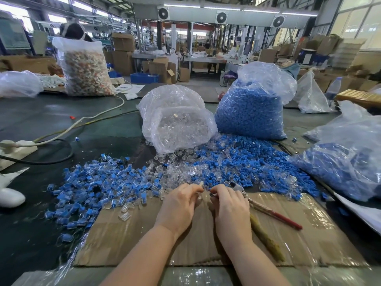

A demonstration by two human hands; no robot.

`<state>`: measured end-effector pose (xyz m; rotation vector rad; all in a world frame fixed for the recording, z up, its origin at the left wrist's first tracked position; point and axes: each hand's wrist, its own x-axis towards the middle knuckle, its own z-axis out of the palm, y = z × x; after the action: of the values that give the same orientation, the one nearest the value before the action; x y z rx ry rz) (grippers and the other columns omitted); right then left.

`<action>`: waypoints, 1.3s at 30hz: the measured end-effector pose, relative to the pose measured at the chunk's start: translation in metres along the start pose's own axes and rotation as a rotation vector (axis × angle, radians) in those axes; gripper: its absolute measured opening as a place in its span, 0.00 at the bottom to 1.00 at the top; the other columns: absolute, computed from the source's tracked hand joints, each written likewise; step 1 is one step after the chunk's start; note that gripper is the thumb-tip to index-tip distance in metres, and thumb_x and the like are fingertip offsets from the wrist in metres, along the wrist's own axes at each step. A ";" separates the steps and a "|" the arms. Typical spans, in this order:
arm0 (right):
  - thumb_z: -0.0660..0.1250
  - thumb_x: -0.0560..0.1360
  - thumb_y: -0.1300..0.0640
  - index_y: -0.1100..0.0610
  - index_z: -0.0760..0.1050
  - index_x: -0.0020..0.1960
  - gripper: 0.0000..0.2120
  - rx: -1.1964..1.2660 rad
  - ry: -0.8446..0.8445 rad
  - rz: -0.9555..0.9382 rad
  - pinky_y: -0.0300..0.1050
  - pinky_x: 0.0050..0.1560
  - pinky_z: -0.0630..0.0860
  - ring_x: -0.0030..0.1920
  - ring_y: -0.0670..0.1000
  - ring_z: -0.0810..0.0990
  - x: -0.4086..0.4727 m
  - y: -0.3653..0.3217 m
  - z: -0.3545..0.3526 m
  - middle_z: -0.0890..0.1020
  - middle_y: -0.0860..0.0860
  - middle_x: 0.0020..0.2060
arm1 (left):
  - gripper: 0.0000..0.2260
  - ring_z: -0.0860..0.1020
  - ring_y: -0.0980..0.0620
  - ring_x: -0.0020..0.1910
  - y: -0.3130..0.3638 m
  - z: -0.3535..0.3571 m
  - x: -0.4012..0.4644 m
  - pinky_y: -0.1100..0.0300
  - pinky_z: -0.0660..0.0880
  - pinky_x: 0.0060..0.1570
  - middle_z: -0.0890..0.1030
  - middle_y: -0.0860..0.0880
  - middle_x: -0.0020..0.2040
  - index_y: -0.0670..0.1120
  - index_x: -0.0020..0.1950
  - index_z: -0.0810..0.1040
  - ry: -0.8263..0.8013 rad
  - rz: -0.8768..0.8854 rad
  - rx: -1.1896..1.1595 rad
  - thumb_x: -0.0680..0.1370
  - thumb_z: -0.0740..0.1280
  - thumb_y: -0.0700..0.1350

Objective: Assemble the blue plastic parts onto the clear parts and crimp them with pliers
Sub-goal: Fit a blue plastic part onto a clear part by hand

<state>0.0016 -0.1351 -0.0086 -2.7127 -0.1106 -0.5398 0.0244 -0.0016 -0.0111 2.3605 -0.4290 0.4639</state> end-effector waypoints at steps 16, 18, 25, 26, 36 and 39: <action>0.62 0.78 0.54 0.52 0.78 0.51 0.07 0.172 0.064 -0.026 0.45 0.51 0.66 0.47 0.50 0.76 -0.004 0.003 0.000 0.82 0.47 0.45 | 0.10 0.72 0.64 0.40 0.005 -0.007 -0.001 0.79 0.66 0.45 0.73 0.57 0.42 0.47 0.55 0.81 0.022 -0.067 -0.110 0.76 0.67 0.41; 0.63 0.78 0.54 0.51 0.78 0.54 0.08 0.152 0.056 -0.036 0.44 0.53 0.65 0.50 0.50 0.75 -0.004 0.002 0.000 0.81 0.46 0.47 | 0.10 0.72 0.62 0.39 0.006 -0.007 -0.001 0.77 0.67 0.44 0.74 0.57 0.41 0.49 0.55 0.81 0.004 -0.050 -0.090 0.76 0.67 0.42; 0.65 0.76 0.57 0.52 0.80 0.56 0.10 0.162 0.063 -0.026 0.46 0.55 0.66 0.50 0.52 0.76 -0.002 0.004 0.001 0.81 0.47 0.47 | 0.07 0.76 0.66 0.41 0.007 -0.008 -0.002 0.78 0.69 0.46 0.80 0.57 0.43 0.49 0.52 0.82 -0.004 -0.077 -0.185 0.75 0.69 0.44; 0.66 0.76 0.58 0.53 0.80 0.54 0.09 0.178 0.081 -0.017 0.47 0.54 0.66 0.50 0.52 0.76 -0.002 0.004 0.001 0.82 0.48 0.46 | 0.07 0.76 0.67 0.41 0.007 -0.007 -0.002 0.79 0.68 0.45 0.79 0.59 0.42 0.49 0.52 0.82 -0.006 -0.091 -0.200 0.75 0.69 0.44; 0.66 0.75 0.51 0.52 0.77 0.42 0.06 0.172 0.113 0.007 0.43 0.45 0.55 0.45 0.51 0.75 -0.004 0.003 0.000 0.81 0.46 0.40 | 0.07 0.78 0.62 0.39 0.002 -0.008 -0.001 0.74 0.73 0.44 0.80 0.56 0.40 0.52 0.46 0.79 0.018 -0.250 -0.322 0.75 0.69 0.39; 0.66 0.75 0.51 0.52 0.77 0.42 0.06 0.166 0.103 -0.016 0.44 0.47 0.57 0.45 0.50 0.74 -0.004 0.001 0.000 0.81 0.46 0.40 | 0.06 0.78 0.64 0.37 0.002 -0.009 0.000 0.74 0.73 0.41 0.81 0.54 0.38 0.51 0.44 0.78 -0.018 -0.239 -0.343 0.75 0.68 0.39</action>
<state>-0.0016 -0.1362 -0.0105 -2.5199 -0.1431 -0.6434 0.0213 0.0027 -0.0039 2.0498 -0.2096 0.2358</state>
